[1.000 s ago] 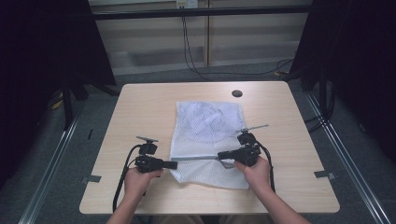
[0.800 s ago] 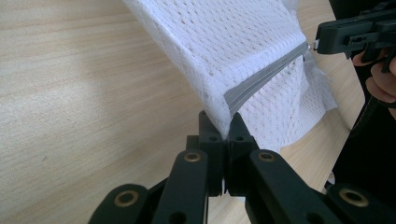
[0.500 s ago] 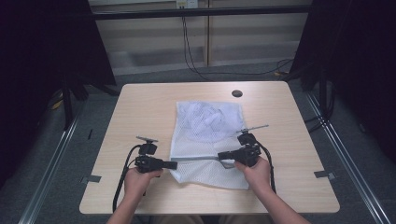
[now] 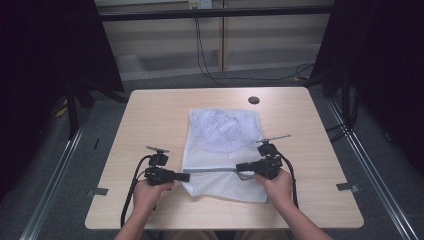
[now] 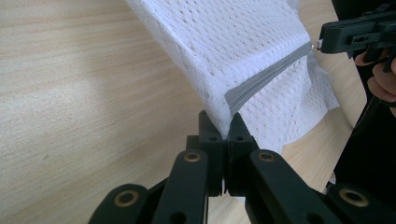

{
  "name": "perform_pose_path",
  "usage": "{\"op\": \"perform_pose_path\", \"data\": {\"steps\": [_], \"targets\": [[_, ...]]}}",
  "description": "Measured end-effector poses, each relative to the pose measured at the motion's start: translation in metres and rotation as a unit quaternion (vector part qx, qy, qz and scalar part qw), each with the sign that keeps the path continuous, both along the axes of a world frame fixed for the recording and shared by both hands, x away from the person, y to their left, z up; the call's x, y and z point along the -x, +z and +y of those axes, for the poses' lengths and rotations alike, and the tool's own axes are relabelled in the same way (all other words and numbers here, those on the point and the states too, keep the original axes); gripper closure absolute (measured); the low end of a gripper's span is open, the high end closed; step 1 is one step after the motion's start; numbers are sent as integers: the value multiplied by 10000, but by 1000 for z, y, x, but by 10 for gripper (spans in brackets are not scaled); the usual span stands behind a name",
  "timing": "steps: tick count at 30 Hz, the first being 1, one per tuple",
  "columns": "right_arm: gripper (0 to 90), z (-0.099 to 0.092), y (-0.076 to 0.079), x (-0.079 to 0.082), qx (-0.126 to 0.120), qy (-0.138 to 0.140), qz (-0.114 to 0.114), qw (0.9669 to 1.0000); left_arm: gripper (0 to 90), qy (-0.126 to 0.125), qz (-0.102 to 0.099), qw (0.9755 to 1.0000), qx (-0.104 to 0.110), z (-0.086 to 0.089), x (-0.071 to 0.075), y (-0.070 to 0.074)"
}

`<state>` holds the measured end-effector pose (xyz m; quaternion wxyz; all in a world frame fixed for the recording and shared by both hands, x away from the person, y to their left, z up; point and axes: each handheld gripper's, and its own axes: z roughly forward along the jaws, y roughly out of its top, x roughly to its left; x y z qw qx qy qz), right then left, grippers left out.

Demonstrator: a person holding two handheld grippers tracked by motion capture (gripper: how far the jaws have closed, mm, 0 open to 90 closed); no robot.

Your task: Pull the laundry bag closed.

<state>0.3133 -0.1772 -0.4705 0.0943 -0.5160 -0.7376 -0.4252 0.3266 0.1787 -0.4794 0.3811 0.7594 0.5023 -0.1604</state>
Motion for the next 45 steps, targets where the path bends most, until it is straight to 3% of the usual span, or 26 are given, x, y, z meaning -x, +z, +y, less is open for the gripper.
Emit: {"op": "perform_pose_path", "data": {"steps": [16, 20, 25, 27, 29, 31, 33, 45], "targets": [[872, -9, -1, 3, -143, -72, 14, 9999, 888, -105, -1, 9999, -26, 3, 0, 1], [872, -11, 0, 3, -154, -48, 1, 9999, 888, 11, 34, 10000, 69, 1, 1, 2], [872, -13, -1, 2, -159, -73, 12, 9998, 888, -100, -53, 9999, -52, 3, 0, 1], [872, -14, 0, 3, -179, -69, 10, 9998, 888, -34, -30, 10000, -15, 1, 0, 0], [872, -15, 1, 3, -187, -82, 10, 9998, 888, -123, -59, 9999, -59, 2, 0, 0], [872, -16, 0, 3, -210, -79, 3, 9997, 888, -19, -36, 10000, -15, 1, 0, 0], [872, -17, 0, 3, -227, -98, 34, 9997, 888, -118, -44, 9999, -33, 2, 0, 1], [872, -25, -1, 2, -248, -175, 48, 9995, 888, -103, -51, 9999, -81, 0, 0, -1]]}}
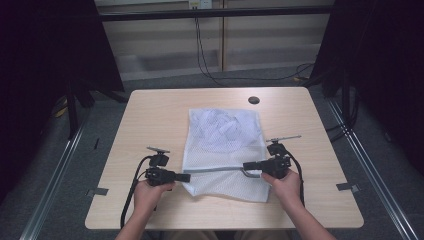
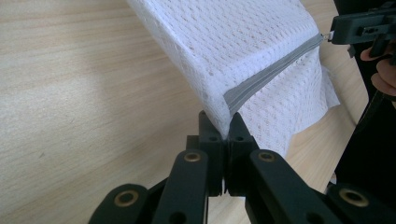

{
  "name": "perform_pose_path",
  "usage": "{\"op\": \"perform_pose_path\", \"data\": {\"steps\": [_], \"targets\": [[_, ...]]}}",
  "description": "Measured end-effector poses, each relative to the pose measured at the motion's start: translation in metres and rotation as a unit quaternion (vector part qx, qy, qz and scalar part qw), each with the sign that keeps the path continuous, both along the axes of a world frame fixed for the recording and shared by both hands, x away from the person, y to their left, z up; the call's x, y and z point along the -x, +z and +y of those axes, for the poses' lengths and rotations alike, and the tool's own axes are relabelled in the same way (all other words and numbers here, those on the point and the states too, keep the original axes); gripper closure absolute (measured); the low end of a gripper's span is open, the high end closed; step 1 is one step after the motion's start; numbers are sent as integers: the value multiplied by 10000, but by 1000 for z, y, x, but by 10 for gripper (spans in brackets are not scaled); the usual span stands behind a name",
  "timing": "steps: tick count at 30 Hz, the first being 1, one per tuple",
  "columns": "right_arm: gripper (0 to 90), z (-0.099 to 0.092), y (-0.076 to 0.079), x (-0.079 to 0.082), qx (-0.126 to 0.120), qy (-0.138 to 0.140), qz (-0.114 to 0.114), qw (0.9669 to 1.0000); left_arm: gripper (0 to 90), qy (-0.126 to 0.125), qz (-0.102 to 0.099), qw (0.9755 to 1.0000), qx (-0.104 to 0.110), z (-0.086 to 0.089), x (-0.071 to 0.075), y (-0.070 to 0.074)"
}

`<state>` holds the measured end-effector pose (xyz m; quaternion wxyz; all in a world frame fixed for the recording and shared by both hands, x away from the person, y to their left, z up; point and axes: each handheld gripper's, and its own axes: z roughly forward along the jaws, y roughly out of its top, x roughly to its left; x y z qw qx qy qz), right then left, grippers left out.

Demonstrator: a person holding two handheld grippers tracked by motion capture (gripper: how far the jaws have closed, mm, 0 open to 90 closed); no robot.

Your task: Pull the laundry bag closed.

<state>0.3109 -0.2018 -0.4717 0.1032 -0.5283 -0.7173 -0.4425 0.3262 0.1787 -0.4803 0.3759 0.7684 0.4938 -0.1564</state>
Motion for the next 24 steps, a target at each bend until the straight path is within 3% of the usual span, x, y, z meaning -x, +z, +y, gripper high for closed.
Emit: {"op": "perform_pose_path", "data": {"steps": [9, 13, 24], "targets": [[872, -1, 1, 0, 74, -20, -19, 10000, 888, 60, 117, 9999, 111, -1, 1, 0], [872, -5, 1, 0, 51, -67, -25, 10000, 888, 16, 19, 10000, 44, 0, 0, 0], [872, -8, 1, 2, 123, -102, -30, 9999, 888, 23, 45, 10000, 78, 1, 0, 0]]}}
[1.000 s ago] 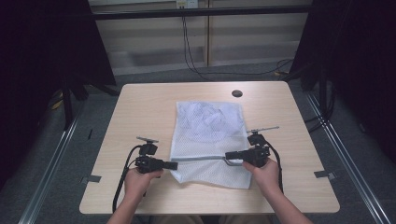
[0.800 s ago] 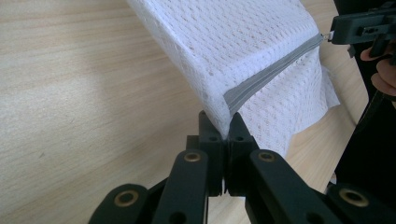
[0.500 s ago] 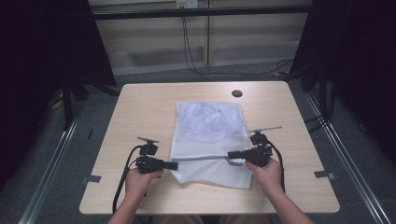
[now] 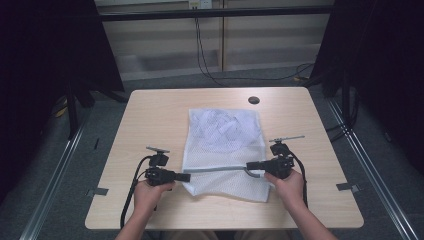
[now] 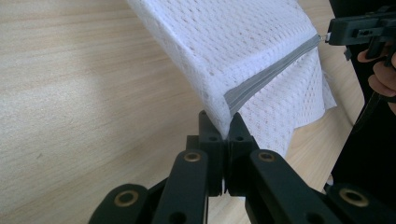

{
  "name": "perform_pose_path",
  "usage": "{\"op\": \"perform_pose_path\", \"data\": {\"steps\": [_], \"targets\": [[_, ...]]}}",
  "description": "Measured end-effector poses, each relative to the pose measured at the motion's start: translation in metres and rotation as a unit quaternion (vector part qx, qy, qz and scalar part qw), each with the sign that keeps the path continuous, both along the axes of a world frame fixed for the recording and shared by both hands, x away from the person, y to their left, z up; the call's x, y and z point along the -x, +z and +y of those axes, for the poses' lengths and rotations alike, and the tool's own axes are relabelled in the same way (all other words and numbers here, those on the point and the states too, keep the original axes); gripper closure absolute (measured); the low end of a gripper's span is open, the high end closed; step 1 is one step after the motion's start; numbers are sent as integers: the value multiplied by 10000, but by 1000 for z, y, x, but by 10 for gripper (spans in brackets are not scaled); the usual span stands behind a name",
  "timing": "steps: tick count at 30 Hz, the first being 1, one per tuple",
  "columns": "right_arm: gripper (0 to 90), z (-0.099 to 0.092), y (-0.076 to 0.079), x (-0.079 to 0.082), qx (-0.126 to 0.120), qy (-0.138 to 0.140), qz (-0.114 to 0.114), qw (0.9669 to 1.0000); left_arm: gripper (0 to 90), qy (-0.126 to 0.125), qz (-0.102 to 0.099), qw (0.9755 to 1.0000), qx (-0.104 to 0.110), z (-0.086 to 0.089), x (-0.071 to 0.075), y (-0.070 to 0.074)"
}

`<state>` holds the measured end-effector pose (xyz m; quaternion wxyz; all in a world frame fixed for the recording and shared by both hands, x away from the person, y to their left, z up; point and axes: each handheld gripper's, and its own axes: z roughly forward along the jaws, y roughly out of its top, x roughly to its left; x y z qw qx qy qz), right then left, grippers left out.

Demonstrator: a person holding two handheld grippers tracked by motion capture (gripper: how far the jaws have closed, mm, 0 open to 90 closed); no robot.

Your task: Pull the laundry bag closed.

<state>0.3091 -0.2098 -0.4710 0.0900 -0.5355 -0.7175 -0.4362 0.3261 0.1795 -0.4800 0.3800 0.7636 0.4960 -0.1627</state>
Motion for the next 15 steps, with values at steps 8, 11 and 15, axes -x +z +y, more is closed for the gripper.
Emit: {"op": "perform_pose_path", "data": {"steps": [8, 11, 15], "targets": [[872, -1, 0, 1, -32, -8, -12, 10000, 888, -14, -21, 10000, -25, 0, 0, 0], [872, -2, 0, 1, -31, -18, -3, 10000, 888, -4, 4, 10000, 0, -1, 0, 0], [872, -5, 0, 2, -21, -64, -10, 10000, 888, 113, 35, 9999, 8, 0, 0, 0]]}}
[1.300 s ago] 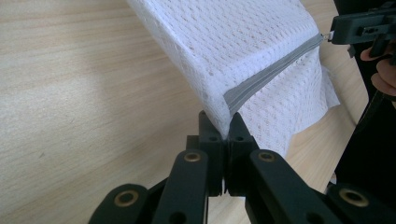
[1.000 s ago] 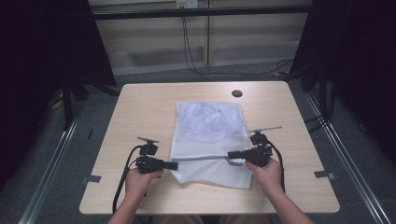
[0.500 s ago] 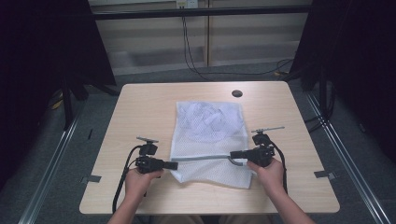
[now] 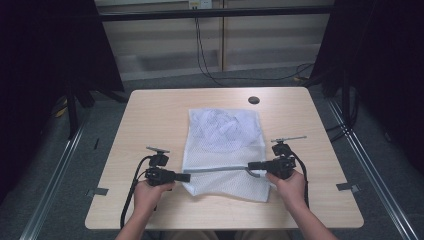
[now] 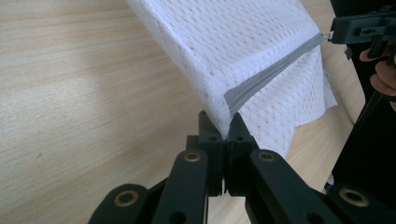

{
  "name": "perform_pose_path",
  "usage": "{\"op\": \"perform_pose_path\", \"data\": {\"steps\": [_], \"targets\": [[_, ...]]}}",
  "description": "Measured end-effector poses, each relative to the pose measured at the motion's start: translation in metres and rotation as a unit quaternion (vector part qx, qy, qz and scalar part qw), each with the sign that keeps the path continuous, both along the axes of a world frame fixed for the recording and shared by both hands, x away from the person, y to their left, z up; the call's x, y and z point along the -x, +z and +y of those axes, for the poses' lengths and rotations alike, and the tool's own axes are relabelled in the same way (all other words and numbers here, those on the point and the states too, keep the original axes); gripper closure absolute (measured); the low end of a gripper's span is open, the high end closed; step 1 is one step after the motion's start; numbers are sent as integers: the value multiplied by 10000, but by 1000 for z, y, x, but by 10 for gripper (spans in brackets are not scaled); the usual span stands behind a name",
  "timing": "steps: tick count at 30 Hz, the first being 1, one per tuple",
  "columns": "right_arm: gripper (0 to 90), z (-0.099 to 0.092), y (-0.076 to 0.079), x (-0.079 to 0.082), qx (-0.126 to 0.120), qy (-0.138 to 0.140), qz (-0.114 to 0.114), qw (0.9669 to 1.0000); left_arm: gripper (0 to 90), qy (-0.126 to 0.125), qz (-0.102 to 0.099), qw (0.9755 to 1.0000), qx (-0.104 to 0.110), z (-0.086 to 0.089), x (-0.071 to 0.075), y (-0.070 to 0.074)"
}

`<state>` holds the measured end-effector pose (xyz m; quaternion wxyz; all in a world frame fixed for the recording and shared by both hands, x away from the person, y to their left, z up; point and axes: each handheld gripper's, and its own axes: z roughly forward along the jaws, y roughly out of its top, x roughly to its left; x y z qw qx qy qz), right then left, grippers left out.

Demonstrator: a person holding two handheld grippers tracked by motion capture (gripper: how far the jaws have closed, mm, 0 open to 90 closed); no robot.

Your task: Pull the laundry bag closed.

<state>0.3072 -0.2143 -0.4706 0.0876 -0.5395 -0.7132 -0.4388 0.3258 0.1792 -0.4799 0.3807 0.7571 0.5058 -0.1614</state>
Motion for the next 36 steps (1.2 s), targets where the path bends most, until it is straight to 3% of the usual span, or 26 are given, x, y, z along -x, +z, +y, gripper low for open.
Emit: {"op": "perform_pose_path", "data": {"steps": [10, 11, 20, 36], "targets": [[872, -5, 1, 1, -42, -74, 1, 10000, 887, -60, -51, 10000, -16, 2, -1, 1], [872, -6, 1, 2, -55, -92, 5, 9999, 888, 27, 24, 9999, 98, 1, 0, 1], [872, -11, 2, 2, -94, -162, -20, 9998, 888, 93, -17, 9999, 61, 2, 0, 2], [872, -13, 3, 3, -71, -174, -20, 9998, 887, -25, -49, 10000, -1, 4, -1, 2]]}}
